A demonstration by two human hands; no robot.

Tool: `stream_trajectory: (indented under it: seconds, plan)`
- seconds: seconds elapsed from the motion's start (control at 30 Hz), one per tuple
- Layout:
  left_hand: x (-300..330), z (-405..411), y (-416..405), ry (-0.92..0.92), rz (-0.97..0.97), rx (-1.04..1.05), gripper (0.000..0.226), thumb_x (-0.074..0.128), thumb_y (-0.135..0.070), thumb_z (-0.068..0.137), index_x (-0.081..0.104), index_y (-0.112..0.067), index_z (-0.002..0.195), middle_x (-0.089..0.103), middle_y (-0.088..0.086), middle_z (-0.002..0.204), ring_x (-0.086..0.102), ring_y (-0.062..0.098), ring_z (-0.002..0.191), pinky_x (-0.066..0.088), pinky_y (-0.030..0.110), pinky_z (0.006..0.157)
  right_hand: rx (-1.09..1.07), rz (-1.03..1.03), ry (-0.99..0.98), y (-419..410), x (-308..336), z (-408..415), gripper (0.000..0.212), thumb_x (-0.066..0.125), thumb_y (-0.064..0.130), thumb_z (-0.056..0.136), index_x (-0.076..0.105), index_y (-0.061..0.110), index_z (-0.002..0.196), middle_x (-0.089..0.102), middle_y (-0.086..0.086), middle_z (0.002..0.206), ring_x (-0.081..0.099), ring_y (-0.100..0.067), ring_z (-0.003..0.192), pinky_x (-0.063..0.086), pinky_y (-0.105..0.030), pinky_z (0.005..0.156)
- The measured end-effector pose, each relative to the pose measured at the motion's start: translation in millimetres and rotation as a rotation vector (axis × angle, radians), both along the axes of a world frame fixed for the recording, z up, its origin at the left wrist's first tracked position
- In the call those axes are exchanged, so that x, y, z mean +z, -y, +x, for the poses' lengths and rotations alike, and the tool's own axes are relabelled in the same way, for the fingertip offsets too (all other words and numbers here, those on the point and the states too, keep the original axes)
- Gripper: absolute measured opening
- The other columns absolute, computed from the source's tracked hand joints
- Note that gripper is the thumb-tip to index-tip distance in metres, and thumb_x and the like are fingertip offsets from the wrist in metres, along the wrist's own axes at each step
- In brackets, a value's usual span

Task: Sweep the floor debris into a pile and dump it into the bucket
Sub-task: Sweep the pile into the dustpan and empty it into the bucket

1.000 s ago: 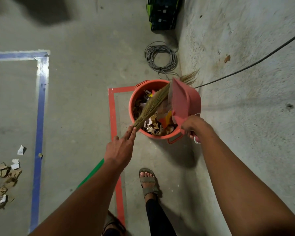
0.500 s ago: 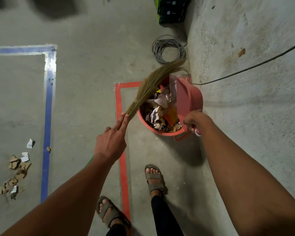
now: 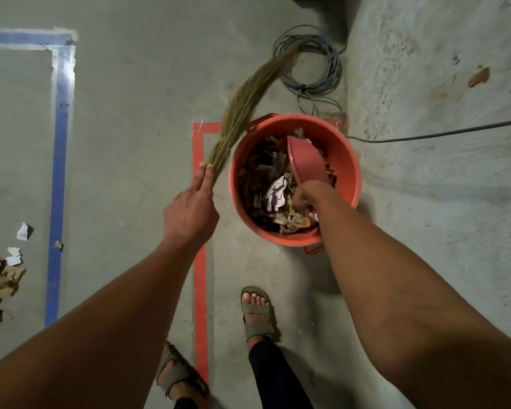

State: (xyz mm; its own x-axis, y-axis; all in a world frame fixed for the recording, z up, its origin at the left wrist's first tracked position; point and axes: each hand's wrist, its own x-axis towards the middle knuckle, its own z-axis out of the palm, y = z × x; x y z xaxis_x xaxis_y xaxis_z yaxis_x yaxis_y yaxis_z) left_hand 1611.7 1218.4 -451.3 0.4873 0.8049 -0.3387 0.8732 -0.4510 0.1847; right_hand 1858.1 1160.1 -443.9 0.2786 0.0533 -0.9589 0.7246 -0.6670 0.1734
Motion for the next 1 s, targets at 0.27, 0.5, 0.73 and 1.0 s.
stream_trajectory:
  seconds: [0.27, 0.5, 0.73, 1.0]
  plan:
    - [-9, 20, -8, -0.015, -0.019, 0.071, 0.066, 0.036, -0.015, 0.107, 0.008, -0.029, 0.165, 0.012, -0.012, 0.172, 0.061, 0.037, 0.123, 0.056, 0.046, 0.076, -0.16, 0.105, -0.072, 4, -5, -9, 0.049, 0.052, -0.002, 0.097, 0.053, 0.001, 0.146, 0.06, -0.017, 0.133, 0.062, -0.03, 0.105, 0.049, -0.031, 0.074]
    - [14, 11, -4, -0.038, -0.057, 0.121, 0.067, 0.036, -0.017, 0.107, 0.006, -0.031, 0.165, 0.011, -0.012, 0.172, 0.059, 0.037, 0.125, 0.055, 0.042, 0.073, -0.235, 0.245, 0.354, 40, 42, 26, 0.031, 0.068, 0.021, 0.095, 0.067, 0.007, 0.123, 0.068, -0.013, 0.112, 0.069, -0.028, 0.092, 0.058, -0.039, 0.079]
    - [19, 17, -13, -0.017, -0.047, 0.136, 0.064, 0.036, -0.018, 0.109, 0.008, -0.029, 0.166, 0.013, -0.01, 0.172, 0.057, 0.036, 0.129, 0.055, 0.044, 0.076, 0.178, 0.227, 0.408, 24, 40, 2, 0.031, 0.056, 0.016, 0.097, 0.067, 0.006, 0.125, 0.067, -0.012, 0.125, 0.068, -0.031, 0.107, 0.049, -0.034, 0.058]
    - [-22, 3, -9, -0.009, -0.024, 0.09, 0.063, 0.037, -0.02, 0.11, 0.008, -0.03, 0.166, 0.012, -0.011, 0.173, 0.059, 0.035, 0.125, 0.043, 0.035, 0.063, 0.294, 0.137, 0.41, -8, -31, -33, 0.054, 0.069, 0.023, 0.095, 0.053, 0.008, 0.144, 0.057, -0.008, 0.142, 0.058, -0.026, 0.129, 0.043, -0.036, 0.071]
